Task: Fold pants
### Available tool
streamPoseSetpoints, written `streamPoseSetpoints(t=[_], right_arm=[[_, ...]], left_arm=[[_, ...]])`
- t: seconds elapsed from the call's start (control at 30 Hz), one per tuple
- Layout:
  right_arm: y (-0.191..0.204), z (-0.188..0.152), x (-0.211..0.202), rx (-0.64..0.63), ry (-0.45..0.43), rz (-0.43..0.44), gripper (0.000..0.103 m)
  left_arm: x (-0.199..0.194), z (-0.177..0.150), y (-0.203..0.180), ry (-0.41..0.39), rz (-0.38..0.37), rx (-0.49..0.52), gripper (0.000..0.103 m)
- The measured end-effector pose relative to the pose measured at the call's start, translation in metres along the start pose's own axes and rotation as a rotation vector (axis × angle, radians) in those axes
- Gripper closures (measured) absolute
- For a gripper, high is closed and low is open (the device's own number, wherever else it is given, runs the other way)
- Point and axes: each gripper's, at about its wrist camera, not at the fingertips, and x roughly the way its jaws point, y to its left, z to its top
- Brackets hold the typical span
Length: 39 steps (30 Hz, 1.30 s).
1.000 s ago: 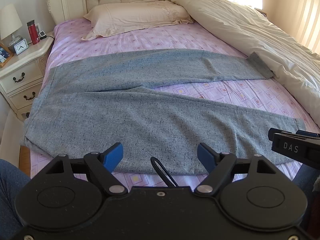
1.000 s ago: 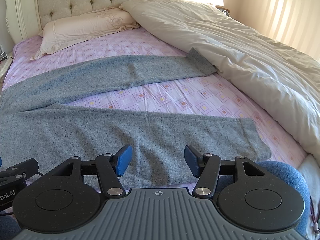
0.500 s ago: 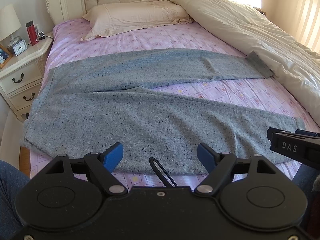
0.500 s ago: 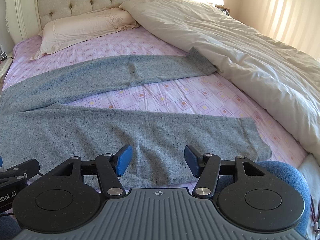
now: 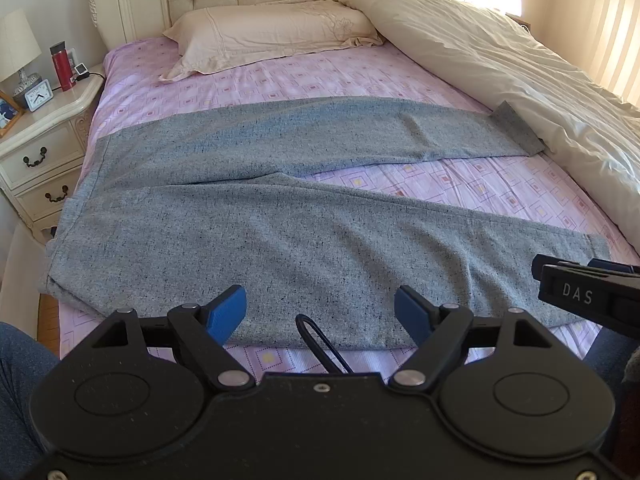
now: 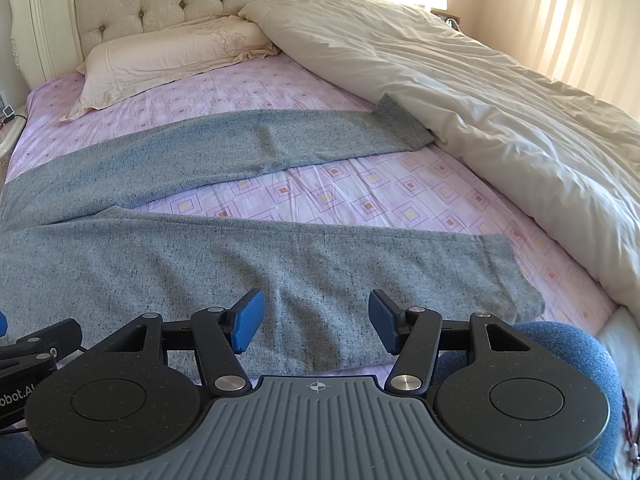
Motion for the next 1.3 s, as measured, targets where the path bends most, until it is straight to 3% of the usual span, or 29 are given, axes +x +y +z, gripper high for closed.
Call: streamPoseSetpoints(t=[0.93,1.1,1.3], right_arm=[[-0.001,-0.002,0.002,-0.003,0.004,0.001,0.047],[-0.005,0.006,0.008,0.028,0.066,0.062,0.047],[-0.032,0.028,0.019,0.171,0.147,0.187,0.047]], left_arm=[[0.000,-0.002,0.003,-0.001,-0.002,0.000,0.022],[0.004,-0.003,0.006,0.005,-0.012,0.007,0.028],[0.019,0.016,0.012,-0.003,-0.053,0.013,0.029]])
